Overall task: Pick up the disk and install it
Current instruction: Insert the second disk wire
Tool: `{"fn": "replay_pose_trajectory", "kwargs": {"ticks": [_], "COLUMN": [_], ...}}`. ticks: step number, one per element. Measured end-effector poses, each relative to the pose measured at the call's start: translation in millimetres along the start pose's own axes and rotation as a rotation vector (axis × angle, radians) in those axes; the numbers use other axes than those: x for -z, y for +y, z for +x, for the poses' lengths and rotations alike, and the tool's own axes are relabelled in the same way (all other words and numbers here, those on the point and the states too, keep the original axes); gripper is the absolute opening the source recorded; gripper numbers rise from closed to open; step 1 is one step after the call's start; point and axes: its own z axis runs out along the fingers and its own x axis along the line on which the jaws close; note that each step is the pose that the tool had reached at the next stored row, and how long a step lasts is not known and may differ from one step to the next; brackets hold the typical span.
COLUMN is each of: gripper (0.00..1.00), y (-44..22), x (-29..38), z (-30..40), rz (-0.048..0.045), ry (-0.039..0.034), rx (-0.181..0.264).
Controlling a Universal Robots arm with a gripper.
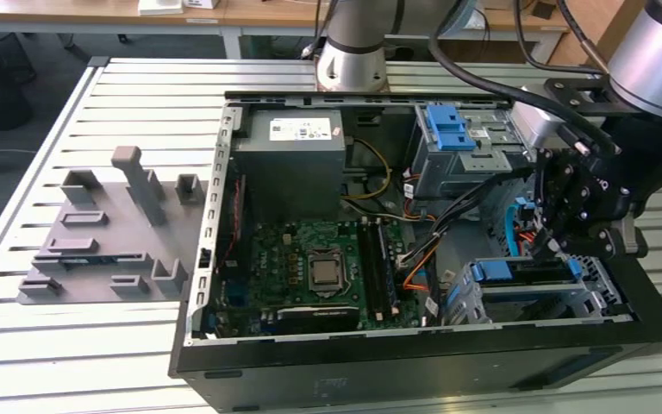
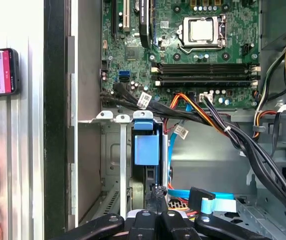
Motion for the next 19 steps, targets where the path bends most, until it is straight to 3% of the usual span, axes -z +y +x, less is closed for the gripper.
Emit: {"fn": "replay_pose_trajectory", "kwargs": {"ticks": [3, 8, 14, 19], "gripper": [0.11, 0.11, 0.11, 0.11], "y": [0.6, 1.2, 11.3, 12.8], "x": [4.1, 18.4, 24.5, 38.1], "z": [0.2, 1.2, 1.9, 1.8], "rz": [0.0017, 0.0018, 0.0037, 0.0037], "ry": [0.0002, 0.0, 0.0, -0.0002], "rx": [0.0, 0.0, 0.0, 0.0]}}
